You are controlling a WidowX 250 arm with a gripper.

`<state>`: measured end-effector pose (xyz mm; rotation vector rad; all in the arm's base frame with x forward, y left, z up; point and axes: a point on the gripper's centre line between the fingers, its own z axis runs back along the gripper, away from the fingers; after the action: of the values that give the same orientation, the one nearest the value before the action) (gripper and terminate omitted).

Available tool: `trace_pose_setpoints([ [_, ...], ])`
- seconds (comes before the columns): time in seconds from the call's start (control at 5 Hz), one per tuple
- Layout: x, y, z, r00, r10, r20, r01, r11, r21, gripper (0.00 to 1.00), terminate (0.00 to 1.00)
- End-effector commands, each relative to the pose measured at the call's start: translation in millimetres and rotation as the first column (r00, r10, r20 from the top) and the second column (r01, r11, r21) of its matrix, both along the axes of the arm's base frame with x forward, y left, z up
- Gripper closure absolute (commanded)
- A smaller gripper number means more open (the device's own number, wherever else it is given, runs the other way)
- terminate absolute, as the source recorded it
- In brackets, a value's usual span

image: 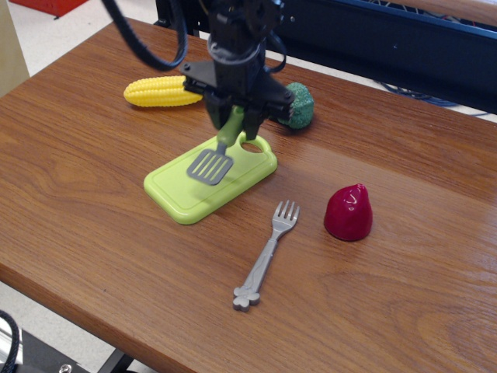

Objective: Put spatula on cutting board

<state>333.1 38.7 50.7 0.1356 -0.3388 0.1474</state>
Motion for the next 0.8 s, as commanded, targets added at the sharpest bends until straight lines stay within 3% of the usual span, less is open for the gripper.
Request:
trace_pose_setpoints([
  [0.0,10.0,28.3,13.7,1.0,-0.016,0.004,0.016,0.999,0.044,1.0,0.0],
  [0.4,11.8,27.0,-8.8,0.999,-0.014,-0.038,0.018,0.996,0.092,1.0,0.0],
  [0.6,10.0,27.7,-7.6,0.999,-0.015,-0.044,0.019,0.997,0.078,1.0,0.0],
])
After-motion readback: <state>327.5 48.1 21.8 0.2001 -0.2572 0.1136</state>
